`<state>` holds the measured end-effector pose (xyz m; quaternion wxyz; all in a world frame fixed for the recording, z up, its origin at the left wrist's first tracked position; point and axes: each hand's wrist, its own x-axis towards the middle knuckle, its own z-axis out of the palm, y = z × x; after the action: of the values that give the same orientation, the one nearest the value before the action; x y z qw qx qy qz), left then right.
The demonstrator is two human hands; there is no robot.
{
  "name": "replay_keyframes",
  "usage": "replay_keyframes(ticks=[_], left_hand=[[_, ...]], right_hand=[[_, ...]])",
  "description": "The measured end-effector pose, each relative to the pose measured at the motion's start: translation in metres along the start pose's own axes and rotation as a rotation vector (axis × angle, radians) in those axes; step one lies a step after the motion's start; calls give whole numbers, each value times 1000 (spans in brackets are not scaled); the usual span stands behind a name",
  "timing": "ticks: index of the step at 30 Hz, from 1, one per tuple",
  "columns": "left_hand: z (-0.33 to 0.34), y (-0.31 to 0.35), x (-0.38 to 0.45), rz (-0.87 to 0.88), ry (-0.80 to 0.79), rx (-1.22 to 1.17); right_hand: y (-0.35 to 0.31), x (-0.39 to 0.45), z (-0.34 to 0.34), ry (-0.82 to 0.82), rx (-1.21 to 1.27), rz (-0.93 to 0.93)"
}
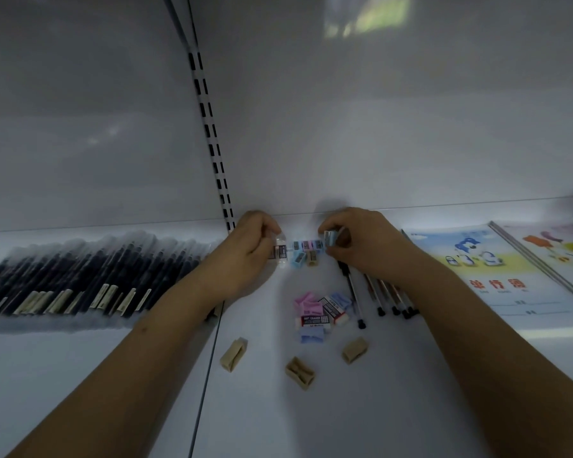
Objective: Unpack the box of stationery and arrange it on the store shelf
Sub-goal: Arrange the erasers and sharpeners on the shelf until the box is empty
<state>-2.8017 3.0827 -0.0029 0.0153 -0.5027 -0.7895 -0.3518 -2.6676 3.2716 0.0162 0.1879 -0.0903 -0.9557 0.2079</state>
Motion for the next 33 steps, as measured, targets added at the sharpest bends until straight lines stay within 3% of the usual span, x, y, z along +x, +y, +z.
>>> replay_keyframes(ticks=[10,14,17,21,28,31,33], left_hand=[[10,5,-15,-171,83,-287],[11,7,-19,-49,109,-127],[10,7,-18,-27,157,-185],[13,17,-16,-28,222,-310],[24,37,-5,49,209,-383],[26,32,1,102,161,-192],[23,26,7,147,112,-6]], right_hand=[[0,-3,6,-84,-40,-39],[1,-1,9,-148,-117,-60],[1,0,9,-108,-127,-48],[-10,2,4,93,301,94],[-23,-4,0,-42,754,289],[-14,-5,-6,25,786,398],[0,-4,-10,135,581,406]])
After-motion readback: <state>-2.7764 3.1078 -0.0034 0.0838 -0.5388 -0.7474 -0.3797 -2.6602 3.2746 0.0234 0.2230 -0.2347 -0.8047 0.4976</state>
